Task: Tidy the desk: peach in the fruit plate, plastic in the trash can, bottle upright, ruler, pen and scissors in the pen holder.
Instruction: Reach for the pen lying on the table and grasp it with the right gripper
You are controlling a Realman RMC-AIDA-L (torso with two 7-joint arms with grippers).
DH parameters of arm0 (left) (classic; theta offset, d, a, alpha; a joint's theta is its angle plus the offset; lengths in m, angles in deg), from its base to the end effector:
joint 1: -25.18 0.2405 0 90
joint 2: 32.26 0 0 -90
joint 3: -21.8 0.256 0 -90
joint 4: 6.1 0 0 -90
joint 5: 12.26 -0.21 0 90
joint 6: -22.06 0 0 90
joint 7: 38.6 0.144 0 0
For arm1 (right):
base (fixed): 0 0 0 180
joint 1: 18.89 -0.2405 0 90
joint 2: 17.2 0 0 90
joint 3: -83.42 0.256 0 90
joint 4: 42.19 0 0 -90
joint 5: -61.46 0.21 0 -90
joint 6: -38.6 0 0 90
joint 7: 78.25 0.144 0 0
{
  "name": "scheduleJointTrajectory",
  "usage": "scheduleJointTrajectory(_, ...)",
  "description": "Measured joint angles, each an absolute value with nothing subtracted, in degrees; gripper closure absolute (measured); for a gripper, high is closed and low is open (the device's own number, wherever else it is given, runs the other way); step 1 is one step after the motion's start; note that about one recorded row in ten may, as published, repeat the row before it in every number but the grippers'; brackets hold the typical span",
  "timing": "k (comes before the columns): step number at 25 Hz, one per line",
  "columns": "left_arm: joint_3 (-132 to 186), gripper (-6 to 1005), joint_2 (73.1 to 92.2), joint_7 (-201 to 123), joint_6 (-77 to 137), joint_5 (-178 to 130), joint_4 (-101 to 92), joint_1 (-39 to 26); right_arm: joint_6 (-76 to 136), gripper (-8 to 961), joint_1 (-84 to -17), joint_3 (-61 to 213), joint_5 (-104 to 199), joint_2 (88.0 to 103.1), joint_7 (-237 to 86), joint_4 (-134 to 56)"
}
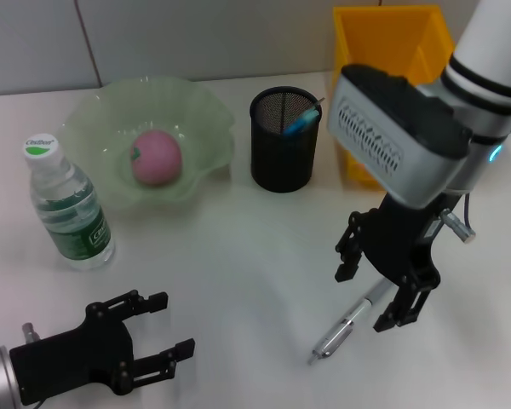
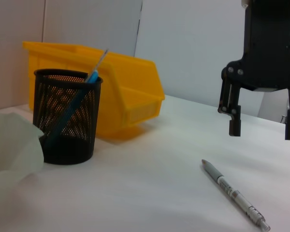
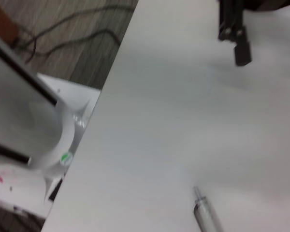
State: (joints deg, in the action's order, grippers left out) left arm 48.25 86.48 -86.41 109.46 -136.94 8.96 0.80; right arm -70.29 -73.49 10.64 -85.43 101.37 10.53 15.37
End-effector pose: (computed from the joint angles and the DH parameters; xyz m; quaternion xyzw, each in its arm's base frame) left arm -0.3169 0.2488 -0.0574 -0.9409 -0.1789 -0.2513 0.1399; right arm 0.1328 0.3513 -0.0124 0.9529 0.1338 0.2298 0.1458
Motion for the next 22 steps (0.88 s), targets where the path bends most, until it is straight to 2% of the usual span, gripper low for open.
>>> scheduleJointTrajectory(22, 48.69, 214, 86.48, -86.39, 108.61, -136.93, 8.33, 1.38, -60.35, 227, -73.08, -8.78, -86.35, 102.22, 5.16, 14.68)
